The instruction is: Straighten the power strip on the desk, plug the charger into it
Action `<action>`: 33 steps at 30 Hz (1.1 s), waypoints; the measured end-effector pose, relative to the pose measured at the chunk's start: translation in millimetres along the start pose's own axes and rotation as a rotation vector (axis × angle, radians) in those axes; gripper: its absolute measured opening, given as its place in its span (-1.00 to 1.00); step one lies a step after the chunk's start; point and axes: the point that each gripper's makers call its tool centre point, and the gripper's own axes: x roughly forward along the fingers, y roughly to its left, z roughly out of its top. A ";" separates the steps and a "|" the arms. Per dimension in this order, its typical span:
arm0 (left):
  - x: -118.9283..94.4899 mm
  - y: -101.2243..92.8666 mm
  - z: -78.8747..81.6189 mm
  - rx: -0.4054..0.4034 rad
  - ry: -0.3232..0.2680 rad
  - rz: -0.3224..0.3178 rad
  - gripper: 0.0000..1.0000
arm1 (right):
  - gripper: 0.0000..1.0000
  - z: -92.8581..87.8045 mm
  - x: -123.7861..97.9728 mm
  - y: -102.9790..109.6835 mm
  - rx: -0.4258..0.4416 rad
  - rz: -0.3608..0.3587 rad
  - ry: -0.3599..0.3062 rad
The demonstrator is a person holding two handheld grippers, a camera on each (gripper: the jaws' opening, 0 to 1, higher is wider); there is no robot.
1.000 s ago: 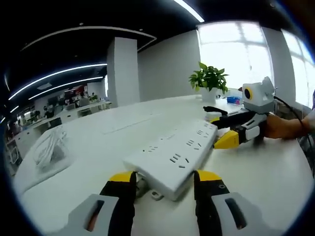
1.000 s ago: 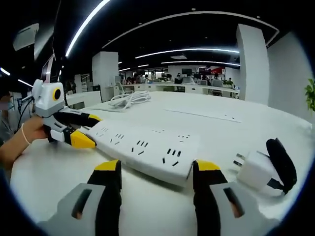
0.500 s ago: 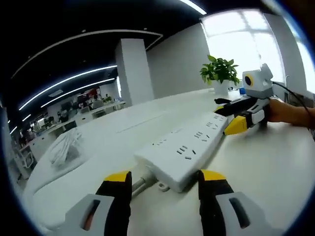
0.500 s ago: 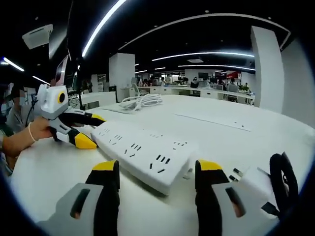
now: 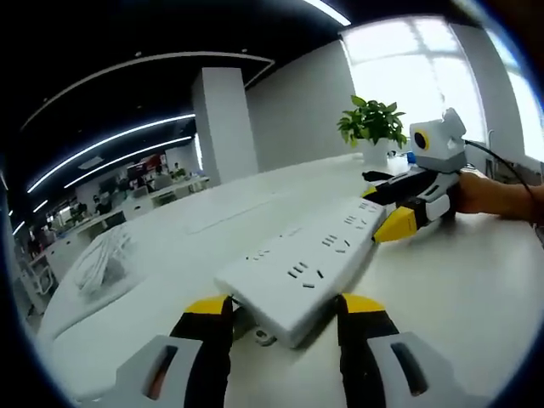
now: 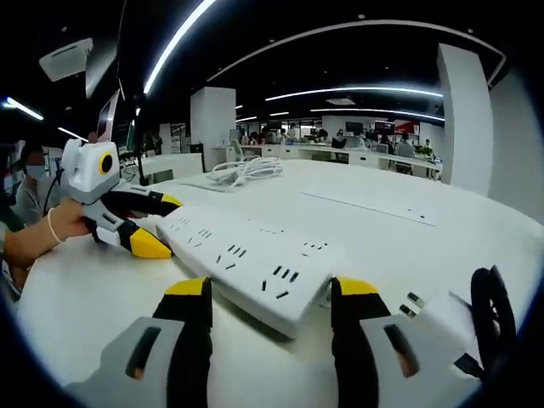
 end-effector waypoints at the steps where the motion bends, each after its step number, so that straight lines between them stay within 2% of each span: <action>1: 0.5 0.3 -0.1 -0.002 0.000 -0.001 -0.01 | 0.13 0.0 0.0 0.2 0.000 -0.001 0.001; 13: 4.7 2.5 0.8 -0.008 -0.006 -0.013 -0.01 | 0.18 -0.1 2.0 2.8 -0.007 -0.045 0.010; 33: 7.1 2.5 4.8 -0.009 -0.008 -0.072 -0.02 | 0.18 -0.3 -1.8 1.0 0.045 -0.116 0.012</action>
